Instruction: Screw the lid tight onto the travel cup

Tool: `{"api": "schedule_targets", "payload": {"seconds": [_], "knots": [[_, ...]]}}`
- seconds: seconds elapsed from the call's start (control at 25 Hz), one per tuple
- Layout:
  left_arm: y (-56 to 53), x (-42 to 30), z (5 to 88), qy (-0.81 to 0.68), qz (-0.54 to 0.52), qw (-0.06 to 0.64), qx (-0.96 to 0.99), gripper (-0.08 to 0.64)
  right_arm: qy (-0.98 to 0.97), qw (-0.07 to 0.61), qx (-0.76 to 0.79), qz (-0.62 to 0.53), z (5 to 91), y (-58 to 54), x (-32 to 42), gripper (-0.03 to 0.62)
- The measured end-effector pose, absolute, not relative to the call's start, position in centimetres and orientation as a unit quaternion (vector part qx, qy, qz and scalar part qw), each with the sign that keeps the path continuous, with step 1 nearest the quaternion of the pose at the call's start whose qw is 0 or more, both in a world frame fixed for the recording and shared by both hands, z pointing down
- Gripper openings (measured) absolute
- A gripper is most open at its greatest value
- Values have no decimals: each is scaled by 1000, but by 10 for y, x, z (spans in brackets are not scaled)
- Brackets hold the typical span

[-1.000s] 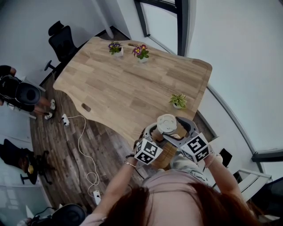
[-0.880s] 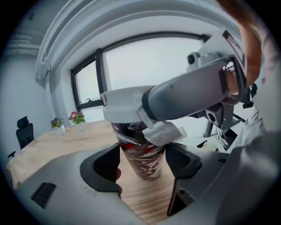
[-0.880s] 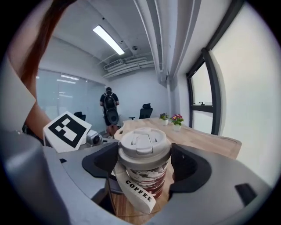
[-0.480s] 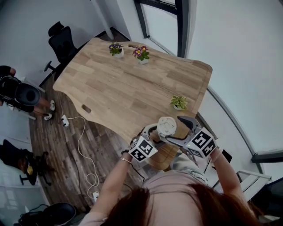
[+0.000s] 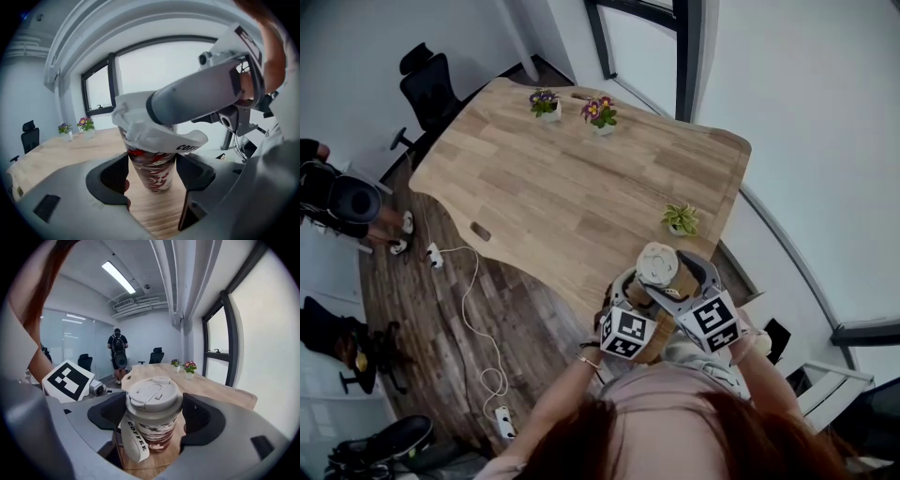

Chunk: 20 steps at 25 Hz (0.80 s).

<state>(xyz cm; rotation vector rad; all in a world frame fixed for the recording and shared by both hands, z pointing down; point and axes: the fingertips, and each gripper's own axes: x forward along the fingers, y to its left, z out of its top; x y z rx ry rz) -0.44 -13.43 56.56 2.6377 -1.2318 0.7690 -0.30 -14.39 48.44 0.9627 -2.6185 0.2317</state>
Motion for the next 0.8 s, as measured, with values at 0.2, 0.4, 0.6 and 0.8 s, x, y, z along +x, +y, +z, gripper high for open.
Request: {"api": "schedule_targets", "payload": {"seconds": [0.2, 0.4, 0.6, 0.8], "knots": [[-132, -7, 569, -351, 255, 56, 899, 308, -939, 169, 283, 95, 482, -137, -5, 376], [-126, -14, 570, -243, 274, 37, 930, 307, -954, 193, 209, 94, 482, -138, -11, 377], [-126, -14, 569, -206, 297, 27, 932, 307, -959, 223, 147, 90, 488, -133, -19, 376], [-134, -9, 568, -291, 275, 42, 915, 308, -948, 186, 247, 82, 486, -145, -14, 376]]}}
